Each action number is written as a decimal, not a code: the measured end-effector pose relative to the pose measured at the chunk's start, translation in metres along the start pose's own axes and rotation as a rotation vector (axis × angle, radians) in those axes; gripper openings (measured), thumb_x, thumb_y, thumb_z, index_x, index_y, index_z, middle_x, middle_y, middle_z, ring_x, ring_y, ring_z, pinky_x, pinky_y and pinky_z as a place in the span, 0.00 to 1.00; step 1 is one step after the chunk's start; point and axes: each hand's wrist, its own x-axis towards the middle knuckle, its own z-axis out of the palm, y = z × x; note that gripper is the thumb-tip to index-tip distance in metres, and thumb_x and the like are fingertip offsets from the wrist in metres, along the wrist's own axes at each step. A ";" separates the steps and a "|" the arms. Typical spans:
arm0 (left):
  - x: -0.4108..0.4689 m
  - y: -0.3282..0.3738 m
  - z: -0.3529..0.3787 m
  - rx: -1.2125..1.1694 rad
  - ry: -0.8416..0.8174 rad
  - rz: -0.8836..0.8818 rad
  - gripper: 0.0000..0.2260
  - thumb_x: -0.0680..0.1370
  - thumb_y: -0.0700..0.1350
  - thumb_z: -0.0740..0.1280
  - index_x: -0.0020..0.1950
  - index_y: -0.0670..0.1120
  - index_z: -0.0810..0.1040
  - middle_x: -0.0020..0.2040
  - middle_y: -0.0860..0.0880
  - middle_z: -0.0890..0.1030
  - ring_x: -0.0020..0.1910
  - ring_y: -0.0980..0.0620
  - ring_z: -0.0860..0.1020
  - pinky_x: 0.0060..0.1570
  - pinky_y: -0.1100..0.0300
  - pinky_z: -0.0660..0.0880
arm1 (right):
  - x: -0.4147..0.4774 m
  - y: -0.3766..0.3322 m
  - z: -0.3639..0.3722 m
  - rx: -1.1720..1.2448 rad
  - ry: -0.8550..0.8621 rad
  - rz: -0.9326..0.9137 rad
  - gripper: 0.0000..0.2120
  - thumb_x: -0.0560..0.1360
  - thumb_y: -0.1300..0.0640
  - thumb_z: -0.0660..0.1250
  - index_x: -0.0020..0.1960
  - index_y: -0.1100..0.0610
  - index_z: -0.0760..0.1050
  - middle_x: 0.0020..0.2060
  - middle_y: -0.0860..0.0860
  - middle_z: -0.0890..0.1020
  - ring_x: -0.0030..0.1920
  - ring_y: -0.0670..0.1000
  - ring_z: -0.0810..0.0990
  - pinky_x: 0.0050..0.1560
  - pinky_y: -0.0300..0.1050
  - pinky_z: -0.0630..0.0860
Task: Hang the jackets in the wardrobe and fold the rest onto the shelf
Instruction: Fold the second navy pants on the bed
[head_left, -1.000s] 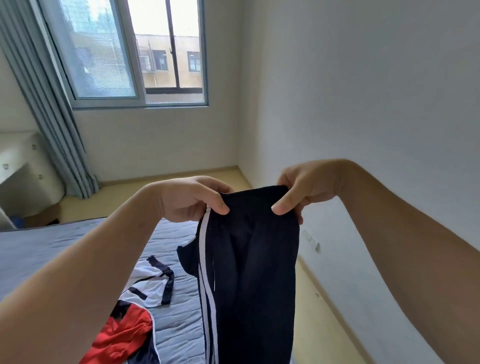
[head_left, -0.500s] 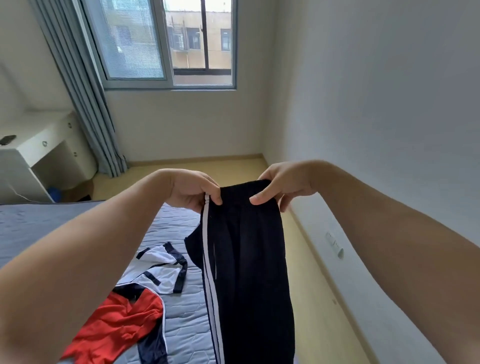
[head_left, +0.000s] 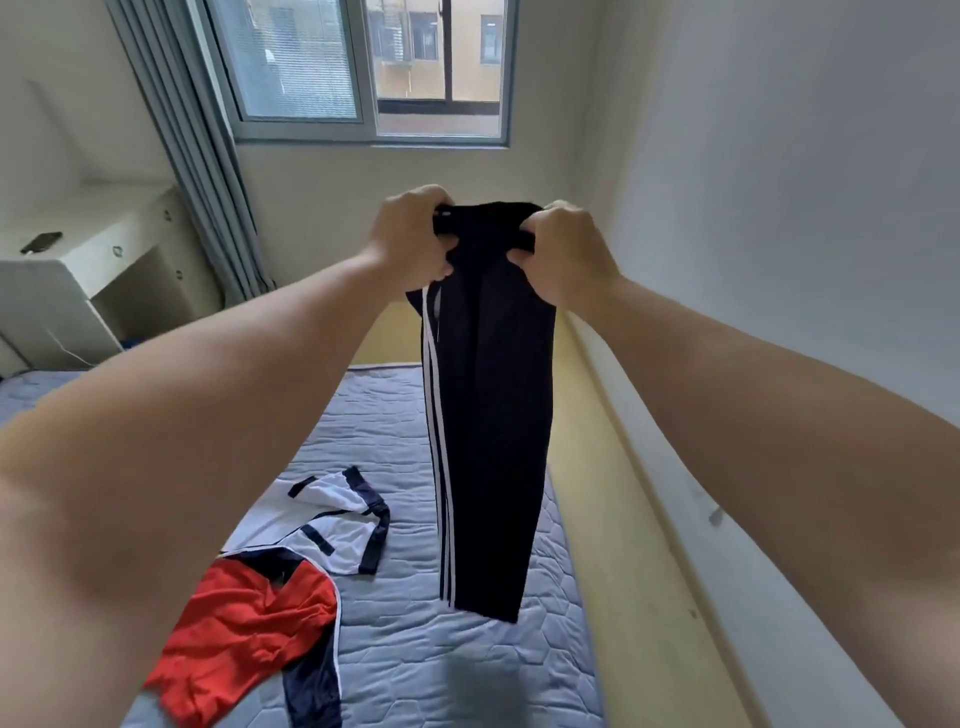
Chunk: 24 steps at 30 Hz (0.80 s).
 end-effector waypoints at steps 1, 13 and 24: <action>0.002 0.001 -0.004 -0.021 0.039 0.020 0.13 0.75 0.35 0.68 0.57 0.46 0.79 0.49 0.44 0.84 0.45 0.41 0.84 0.48 0.47 0.82 | 0.002 -0.002 -0.001 0.016 0.046 -0.017 0.11 0.79 0.54 0.70 0.59 0.58 0.82 0.54 0.55 0.77 0.51 0.56 0.79 0.53 0.44 0.75; -0.109 -0.074 0.077 -0.142 0.214 0.016 0.08 0.73 0.34 0.70 0.49 0.43 0.82 0.48 0.47 0.80 0.46 0.54 0.74 0.47 0.75 0.65 | -0.088 0.005 0.090 0.129 -0.088 -0.110 0.09 0.79 0.58 0.66 0.57 0.58 0.82 0.56 0.55 0.77 0.49 0.62 0.80 0.52 0.53 0.78; -0.361 -0.217 0.287 -0.186 -0.473 -0.646 0.13 0.66 0.38 0.71 0.48 0.50 0.79 0.46 0.50 0.80 0.43 0.51 0.78 0.37 0.72 0.68 | -0.349 0.056 0.318 -0.147 -0.863 -0.062 0.13 0.77 0.64 0.62 0.59 0.57 0.76 0.54 0.56 0.70 0.40 0.62 0.77 0.36 0.52 0.67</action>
